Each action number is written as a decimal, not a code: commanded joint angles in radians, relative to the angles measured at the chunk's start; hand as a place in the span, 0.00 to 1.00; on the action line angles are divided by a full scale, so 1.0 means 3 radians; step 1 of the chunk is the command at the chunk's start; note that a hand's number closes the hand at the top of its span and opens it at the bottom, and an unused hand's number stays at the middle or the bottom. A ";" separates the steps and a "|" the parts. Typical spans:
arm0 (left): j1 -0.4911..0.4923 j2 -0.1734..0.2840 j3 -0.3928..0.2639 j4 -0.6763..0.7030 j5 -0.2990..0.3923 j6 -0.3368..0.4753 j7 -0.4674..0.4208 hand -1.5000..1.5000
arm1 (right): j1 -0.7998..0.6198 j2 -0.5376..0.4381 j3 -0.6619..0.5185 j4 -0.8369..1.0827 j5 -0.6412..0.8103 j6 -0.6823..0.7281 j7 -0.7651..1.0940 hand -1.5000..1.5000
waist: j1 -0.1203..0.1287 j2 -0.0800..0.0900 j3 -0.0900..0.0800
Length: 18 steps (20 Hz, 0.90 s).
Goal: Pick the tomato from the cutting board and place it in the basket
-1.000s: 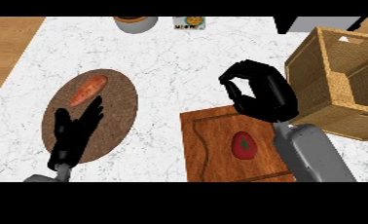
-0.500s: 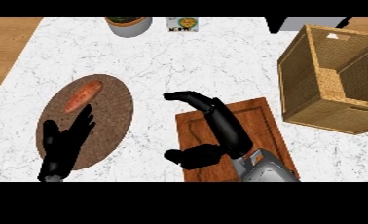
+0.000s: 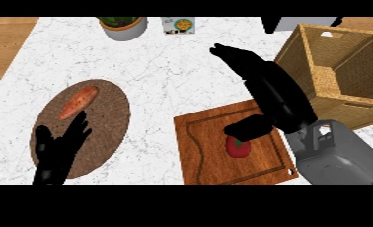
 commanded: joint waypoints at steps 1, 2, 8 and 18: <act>0.0157 0.0084 0.0030 0.0153 0.0067 -0.0119 0.0081 0.50 | -0.0297 -0.0488 -0.0153 -0.0464 -0.0186 0.0744 0.0655 0.00 | -0.0006 0.0027 -0.0022; 0.0224 0.0014 -0.0034 0.0120 0.0011 -0.0047 0.0050 0.50 | -0.0331 -0.0569 -0.0228 -0.0641 -0.0378 0.0931 0.0781 0.00 | -0.0012 0.0018 -0.0020; 0.0258 -0.0052 -0.0082 0.0107 -0.0065 0.0001 -0.0005 0.50 | -0.0418 -0.0982 -0.0414 -0.0869 -0.1405 0.1903 0.1379 0.00 | 0.0022 0.0049 -0.0018; 0.0093 -0.0076 0.0003 0.0249 -0.0074 -0.0138 -0.0015 0.50 | -0.0464 -0.1538 -0.0816 -0.1195 -0.2511 0.2178 0.1938 0.00 | 0.0079 0.0079 -0.0010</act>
